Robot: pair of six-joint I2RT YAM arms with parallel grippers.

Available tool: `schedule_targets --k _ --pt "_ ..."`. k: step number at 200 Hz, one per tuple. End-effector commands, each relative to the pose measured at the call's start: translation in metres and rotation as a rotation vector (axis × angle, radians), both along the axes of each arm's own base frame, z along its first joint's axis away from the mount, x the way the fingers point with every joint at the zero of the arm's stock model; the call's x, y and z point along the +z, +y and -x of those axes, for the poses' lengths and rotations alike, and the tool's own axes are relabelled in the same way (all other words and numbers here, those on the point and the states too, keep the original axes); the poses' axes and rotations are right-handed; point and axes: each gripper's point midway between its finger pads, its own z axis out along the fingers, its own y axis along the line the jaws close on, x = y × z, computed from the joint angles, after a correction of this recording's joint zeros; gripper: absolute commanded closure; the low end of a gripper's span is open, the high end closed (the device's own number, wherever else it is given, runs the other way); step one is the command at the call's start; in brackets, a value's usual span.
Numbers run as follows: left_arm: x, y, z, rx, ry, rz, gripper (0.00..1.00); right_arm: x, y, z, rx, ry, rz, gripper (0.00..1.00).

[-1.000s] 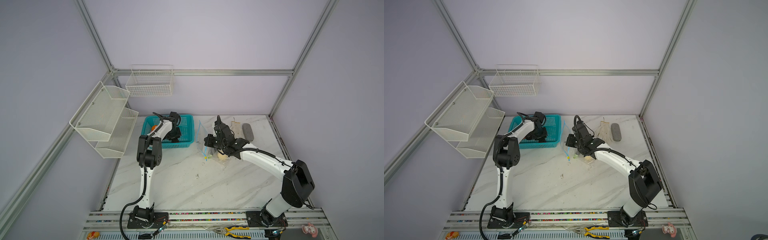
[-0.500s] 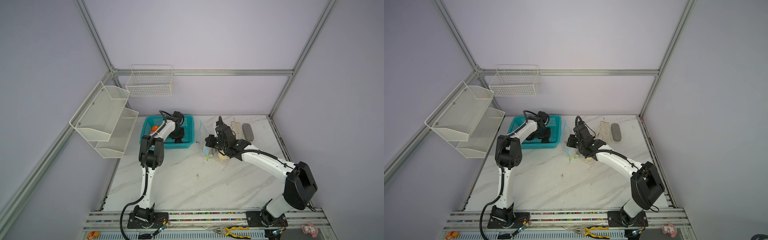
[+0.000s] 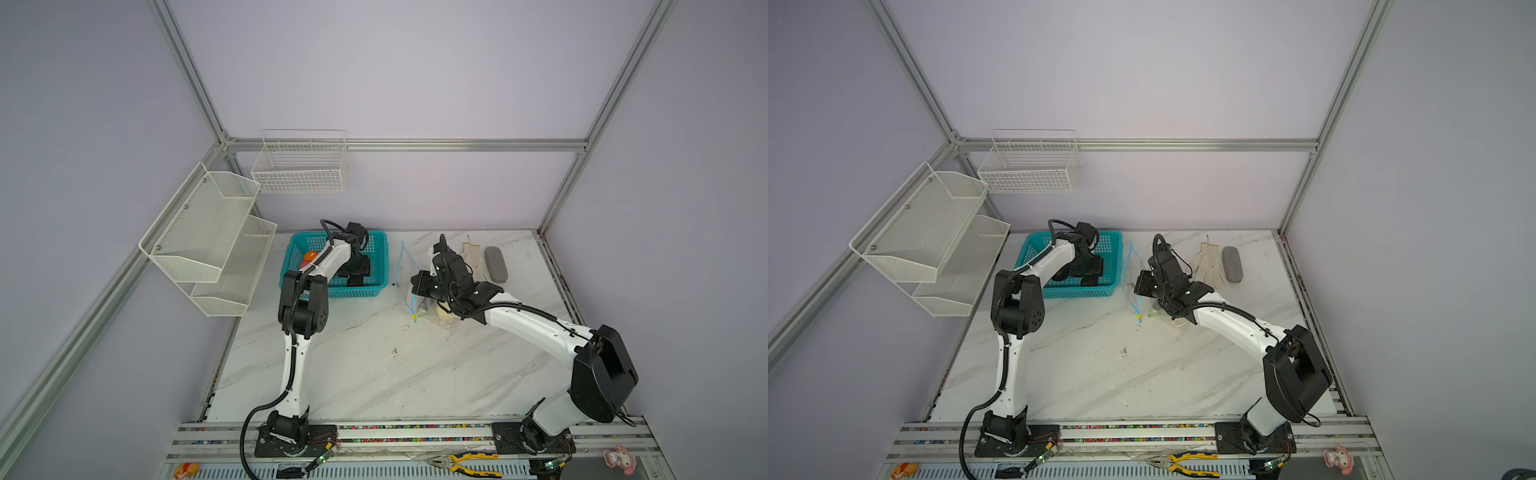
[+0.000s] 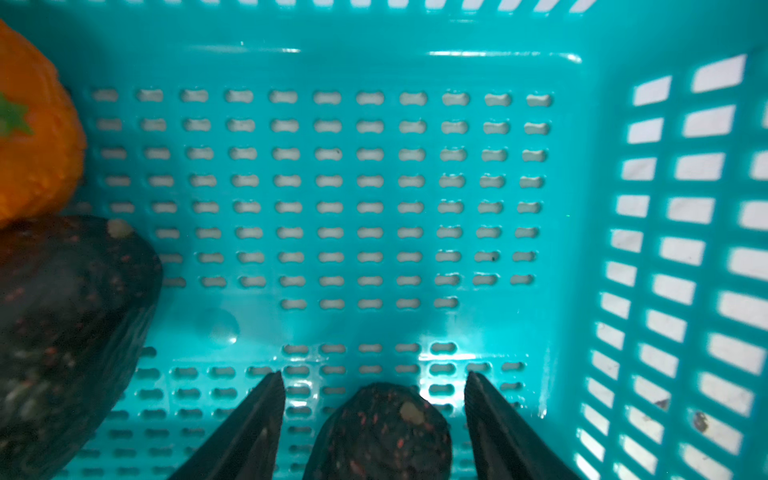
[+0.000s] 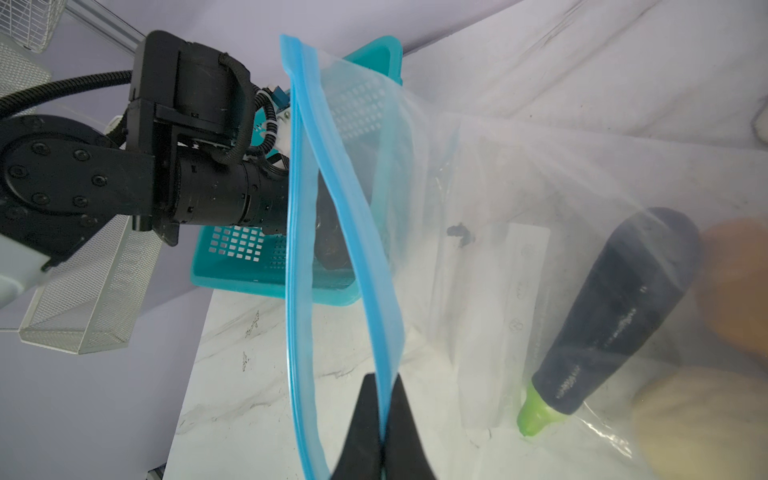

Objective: Place the food in the zip-top bag and seal the zipper
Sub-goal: 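Close the left gripper on the dark elongated avocado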

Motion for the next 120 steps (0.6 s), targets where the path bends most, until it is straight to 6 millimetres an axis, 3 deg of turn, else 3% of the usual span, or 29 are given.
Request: schedule_targets --k 1,60,93,120 --pt "0.046 -0.007 -0.026 0.001 -0.132 0.020 0.30 0.008 0.003 0.002 0.007 -0.016 -0.035 1.00" --pt "0.045 -0.007 -0.035 0.015 -0.149 0.024 0.25 0.002 0.005 0.000 0.007 -0.004 -0.033 1.00" --pt "0.043 -0.010 -0.035 0.015 -0.144 0.039 0.34 0.003 0.005 0.000 0.001 -0.003 -0.035 1.00" --pt "0.042 -0.008 -0.029 0.020 -0.133 0.034 0.36 0.004 0.006 -0.001 0.002 -0.002 -0.038 1.00"
